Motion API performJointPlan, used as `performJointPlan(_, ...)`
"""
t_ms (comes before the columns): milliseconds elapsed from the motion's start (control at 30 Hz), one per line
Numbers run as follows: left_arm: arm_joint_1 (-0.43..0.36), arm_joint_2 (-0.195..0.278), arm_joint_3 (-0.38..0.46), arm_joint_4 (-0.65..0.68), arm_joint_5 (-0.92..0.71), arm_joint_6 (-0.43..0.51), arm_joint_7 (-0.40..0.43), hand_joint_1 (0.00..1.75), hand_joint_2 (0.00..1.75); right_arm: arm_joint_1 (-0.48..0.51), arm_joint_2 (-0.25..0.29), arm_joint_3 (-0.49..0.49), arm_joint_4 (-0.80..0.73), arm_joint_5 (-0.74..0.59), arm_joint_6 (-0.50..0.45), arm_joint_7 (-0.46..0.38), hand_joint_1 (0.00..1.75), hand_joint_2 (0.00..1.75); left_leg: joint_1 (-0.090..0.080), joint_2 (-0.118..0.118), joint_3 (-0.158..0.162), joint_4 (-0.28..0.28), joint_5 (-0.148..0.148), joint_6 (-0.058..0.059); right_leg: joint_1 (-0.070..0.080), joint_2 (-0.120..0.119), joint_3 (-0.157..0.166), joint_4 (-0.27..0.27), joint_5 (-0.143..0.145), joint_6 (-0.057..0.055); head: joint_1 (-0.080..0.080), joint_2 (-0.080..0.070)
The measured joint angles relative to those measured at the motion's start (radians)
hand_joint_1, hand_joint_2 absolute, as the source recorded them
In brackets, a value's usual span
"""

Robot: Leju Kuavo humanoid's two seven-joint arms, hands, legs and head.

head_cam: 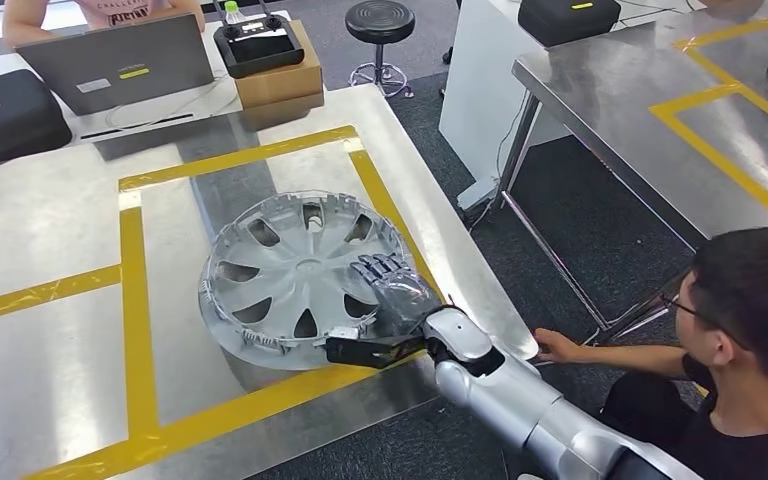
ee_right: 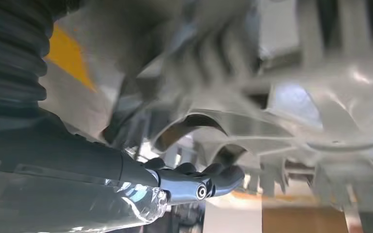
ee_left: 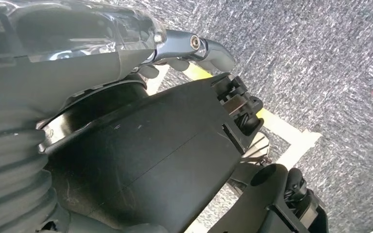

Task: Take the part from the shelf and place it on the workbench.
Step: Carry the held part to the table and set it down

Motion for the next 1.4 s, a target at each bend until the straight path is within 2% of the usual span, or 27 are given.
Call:
performJointPlan(167,0.005,0.000,0.010,0.000,0.034,0.014,-0.025,0.00,1.75,-0.114,-0.088,0.068,-0.129,-0.121,0.238,0.108,0.00,1.75,-0.002,0.000,0.000,0.000,0.000,0.000,-0.002,0.000,-0.001,0.000,0.000,0.001,0.000,0.000)
performJointPlan(267,0.010,0.000,0.022,0.000,0.064,0.027,-0.045,0.00,1.75,-0.215,-0.162,0.093,-0.239,-0.249,0.382,0.216,0.00,1.75,-0.003,-0.001,0.000,0.000,0.001,0.001,-0.004,0.001,-0.001,0.001,0.000,0.001,-0.001,0.000)
performJointPlan(333,0.015,0.000,0.030,0.001,0.083,0.036,-0.056,0.00,1.75,-0.290,-0.220,0.107,-0.326,-0.337,0.426,0.293,0.00,1.75,-0.004,-0.002,0.000,0.001,0.001,0.001,-0.005,0.000,-0.001,0.001,0.000,0.001,-0.001,0.000)
performJointPlan(433,0.020,0.000,0.043,0.002,0.100,0.048,-0.063,0.00,1.75,-0.390,-0.305,0.124,-0.458,-0.415,0.405,0.363,0.00,1.75,-0.005,-0.007,0.000,0.001,0.001,0.001,-0.005,-0.001,-0.001,0.001,0.000,0.001,-0.001,0.000)
performJointPlan(533,0.023,0.000,0.051,0.003,0.107,0.053,-0.063,0.00,1.75,-0.452,-0.379,0.137,-0.580,-0.448,0.365,0.385,0.00,1.75,-0.005,-0.013,0.000,0.001,0.001,0.001,-0.005,-0.004,0.000,0.001,-0.001,0.002,-0.001,0.000)
performJointPlan(667,0.024,0.000,0.058,0.004,0.105,0.053,-0.066,0.00,1.75,-0.472,-0.444,0.151,-0.703,-0.465,0.258,0.382,0.00,1.75,-0.005,-0.019,-0.001,0.001,0.001,0.001,-0.006,-0.008,0.000,0.000,-0.002,0.004,-0.001,0.000)
performJointPlan(733,0.024,-0.001,0.058,0.004,0.101,0.053,-0.070,0.00,1.75,-0.456,-0.468,0.148,-0.760,-0.462,0.160,0.366,0.00,1.75,-0.005,-0.020,-0.001,0.001,0.001,0.001,-0.006,-0.010,0.000,0.000,-0.002,0.004,-0.001,0.000)
performJointPlan(767,0.024,-0.001,0.058,0.004,0.099,0.052,-0.071,0.00,1.75,-0.438,-0.475,0.143,-0.785,-0.463,0.093,0.346,0.00,1.75,-0.005,-0.021,-0.001,0.001,0.001,0.001,-0.005,-0.010,0.001,0.000,-0.002,0.004,-0.001,0.000)
performJointPlan(900,0.023,-0.002,0.058,0.004,0.095,0.042,-0.071,0.00,0.00,-0.310,-0.481,0.090,-0.860,-0.505,-0.157,0.204,0.00,1.75,-0.005,-0.021,-0.001,0.001,0.001,0.001,-0.005,-0.011,0.001,0.000,-0.002,0.004,-0.002,0.000)
performJointPlan(967,0.023,-0.001,0.058,0.004,0.091,0.040,-0.068,0.00,0.00,-0.227,-0.471,0.051,-0.893,-0.617,-0.258,0.081,0.00,1.75,-0.005,-0.021,-0.001,0.001,0.001,0.001,-0.005,-0.012,0.002,0.000,-0.003,0.005,-0.001,0.000)
performJointPlan(1033,0.023,-0.001,0.058,0.004,0.090,0.041,-0.065,0.00,0.00,-0.114,-0.443,-0.003,-0.928,-0.766,-0.363,-0.094,0.00,1.75,-0.005,-0.021,-0.001,0.000,0.001,0.001,-0.005,-0.014,0.003,0.000,-0.003,0.006,0.000,0.000)
performJointPlan(1100,0.023,0.000,0.058,0.004,0.096,0.047,-0.064,0.00,0.00,-0.005,-0.408,-0.053,-0.962,-0.864,-0.419,-0.235,0.00,1.75,-0.005,-0.020,-0.001,0.000,0.001,0.001,-0.005,-0.014,0.003,0.000,-0.004,0.006,-0.001,0.000)
performJointPlan(1167,0.023,0.002,0.058,0.005,0.109,0.054,-0.060,0.00,0.00,0.083,-0.377,-0.095,-0.991,-0.977,-0.419,-0.341,0.00,1.75,-0.005,-0.018,-0.001,0.000,0.000,0.002,-0.005,-0.014,0.003,0.000,-0.004,0.006,-0.002,0.000)
performJointPlan(1300,0.024,0.008,0.064,0.006,0.143,0.058,-0.051,0.00,0.00,0.260,-0.301,-0.177,-1.023,-1.326,-0.320,-0.585,0.00,1.75,-0.005,-0.014,-0.001,0.000,0.000,0.002,-0.005,-0.013,0.002,0.000,-0.005,0.005,-0.002,0.000)
performJointPlan(1400,0.025,0.014,0.070,0.008,0.150,0.059,-0.051,0.00,0.00,0.333,-0.259,-0.223,-1.031,-1.392,-0.291,-0.635,0.00,1.75,-0.005,-0.008,0.000,0.000,0.000,0.002,-0.005,-0.009,0.002,0.001,-0.005,0.005,-0.003,0.000)
